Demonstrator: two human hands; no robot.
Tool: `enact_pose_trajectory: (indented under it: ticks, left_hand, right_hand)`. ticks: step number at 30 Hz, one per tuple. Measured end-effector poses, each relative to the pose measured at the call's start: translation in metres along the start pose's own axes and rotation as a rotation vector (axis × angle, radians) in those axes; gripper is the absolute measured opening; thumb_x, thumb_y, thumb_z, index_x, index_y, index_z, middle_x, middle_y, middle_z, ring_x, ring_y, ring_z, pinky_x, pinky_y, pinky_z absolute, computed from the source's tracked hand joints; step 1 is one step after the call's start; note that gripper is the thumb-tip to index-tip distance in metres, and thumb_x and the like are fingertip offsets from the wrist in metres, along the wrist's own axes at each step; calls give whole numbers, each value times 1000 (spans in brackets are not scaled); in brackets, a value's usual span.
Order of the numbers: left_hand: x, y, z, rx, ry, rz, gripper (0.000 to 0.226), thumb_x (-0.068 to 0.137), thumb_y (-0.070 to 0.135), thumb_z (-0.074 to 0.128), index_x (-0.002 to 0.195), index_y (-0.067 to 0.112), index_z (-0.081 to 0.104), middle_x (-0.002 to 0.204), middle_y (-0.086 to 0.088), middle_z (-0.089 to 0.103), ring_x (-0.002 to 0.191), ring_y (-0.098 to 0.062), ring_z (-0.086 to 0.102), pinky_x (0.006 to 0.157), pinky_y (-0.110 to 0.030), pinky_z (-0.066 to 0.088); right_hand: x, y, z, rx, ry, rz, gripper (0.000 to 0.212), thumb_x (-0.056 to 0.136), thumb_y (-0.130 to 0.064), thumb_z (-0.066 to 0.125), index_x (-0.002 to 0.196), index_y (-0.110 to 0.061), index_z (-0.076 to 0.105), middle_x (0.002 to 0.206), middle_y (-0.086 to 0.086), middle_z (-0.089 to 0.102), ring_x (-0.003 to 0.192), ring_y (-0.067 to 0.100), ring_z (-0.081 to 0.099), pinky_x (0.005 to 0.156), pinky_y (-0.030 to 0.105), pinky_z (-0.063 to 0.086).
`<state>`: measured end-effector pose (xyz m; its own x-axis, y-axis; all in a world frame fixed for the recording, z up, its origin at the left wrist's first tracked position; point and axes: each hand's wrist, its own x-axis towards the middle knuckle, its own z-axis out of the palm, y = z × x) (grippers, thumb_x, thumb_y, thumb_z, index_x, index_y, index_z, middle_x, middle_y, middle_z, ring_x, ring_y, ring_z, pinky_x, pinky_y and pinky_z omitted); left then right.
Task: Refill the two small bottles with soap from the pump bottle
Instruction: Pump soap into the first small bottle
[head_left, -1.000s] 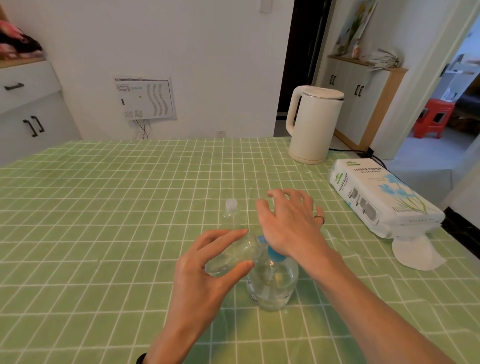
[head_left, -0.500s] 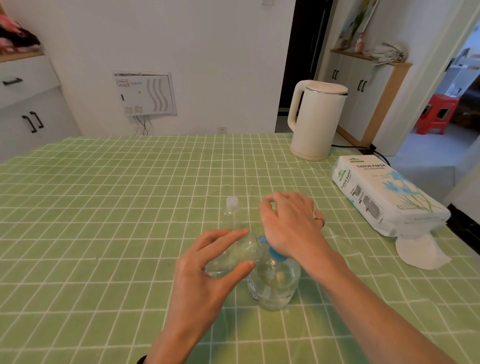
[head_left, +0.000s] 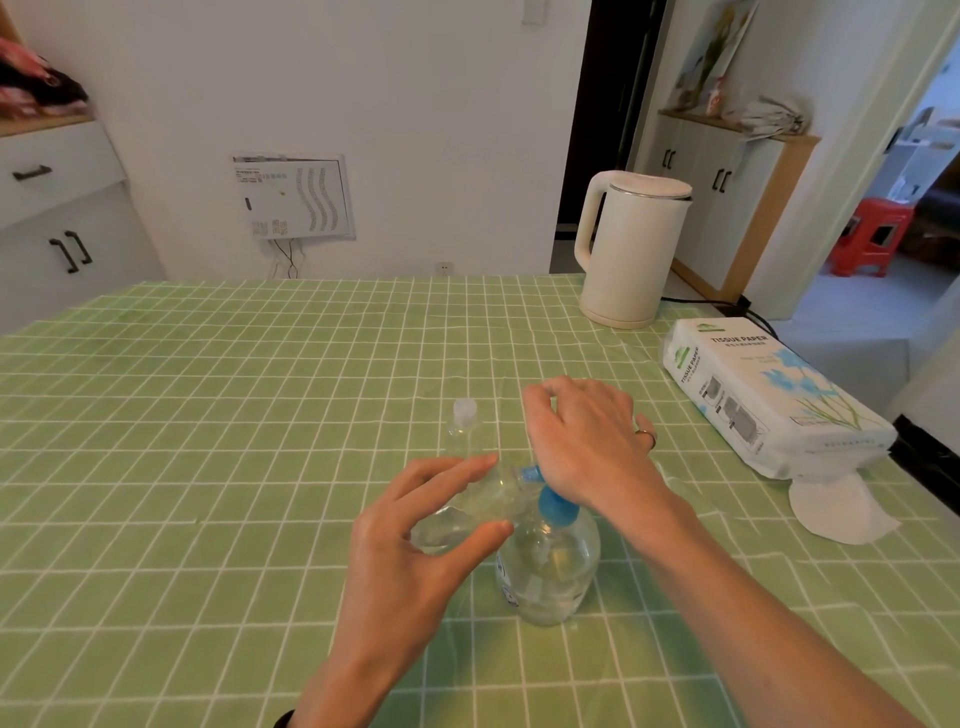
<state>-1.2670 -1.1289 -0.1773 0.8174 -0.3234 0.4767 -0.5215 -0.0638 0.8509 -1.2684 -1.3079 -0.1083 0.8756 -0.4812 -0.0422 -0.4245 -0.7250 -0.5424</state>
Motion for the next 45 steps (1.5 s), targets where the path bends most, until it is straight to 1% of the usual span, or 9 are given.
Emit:
enact_pose_trajectory:
  ticks: [4,9,15,18,21,25,31,35,45]
  left_hand:
    - [-2,-5,1,-4,-4,-7,48,75,46,84,122,46,75,119,18,73,116,-9,70,98,-13,50]
    - [-4,-8,2,-25,-4,-21,48,75,47,83,122,48,75,120,17,73,117,-11,70,99,-14,50]
    - [-2,-4,1,14,3,-2,50,75,38,93,121,45,76,118,21,73,114,-7,70,96,-9,47]
    - [-2,-2,1,22,19,11,48,73,35,90,120,41,78,117,19,74,113,-7,70,96,-8,47]
    - [-2,-3,1,35,10,17,50,74,34,94,121,42,77,118,18,74,114,-8,71,96,-10,48]
    - [-4,-7,2,28,5,2,51,74,40,90,122,46,75,120,18,73,117,-8,70,98,-10,48]
    - [-6,-8,3,12,11,-6,49,74,49,82,123,48,74,121,18,73,117,-8,70,98,-11,49]
    - [-4,-6,2,19,9,1,52,74,40,94,122,47,75,120,18,73,116,-8,70,98,-12,49]
    - [-2,-5,2,26,17,11,50,76,30,94,121,44,77,119,16,74,116,-10,70,98,-11,48]
  right_hand:
    - [0,4,8,7,-23,20,39,108,-41,26,123,-29,60,153,2,49,152,27,25,126,64,13]
    - [0,6,11,6,-21,24,38,109,-41,25,121,-28,59,151,2,50,152,27,25,126,64,13]
    - [-4,0,5,-61,59,-14,52,108,-49,26,146,-27,54,167,6,36,160,29,13,128,65,2]
    - [-4,-2,2,-126,122,-58,57,108,-52,26,154,-26,47,171,8,29,162,31,6,128,66,-2]
    - [-3,-1,4,-94,85,-37,53,108,-51,27,149,-28,52,170,7,31,162,30,8,128,66,1]
    - [-3,3,9,-53,19,-4,45,108,-45,30,138,-28,60,164,3,41,159,27,16,128,64,4]
    - [-3,3,10,-55,6,7,44,109,-44,29,133,-28,61,164,3,41,159,27,16,129,64,2]
    - [-4,0,6,-67,22,-1,49,108,-48,27,140,-28,60,165,5,40,160,28,15,128,65,3]
    - [-2,0,7,-45,41,-21,45,108,-46,29,132,-29,62,162,4,43,159,28,17,128,65,4]
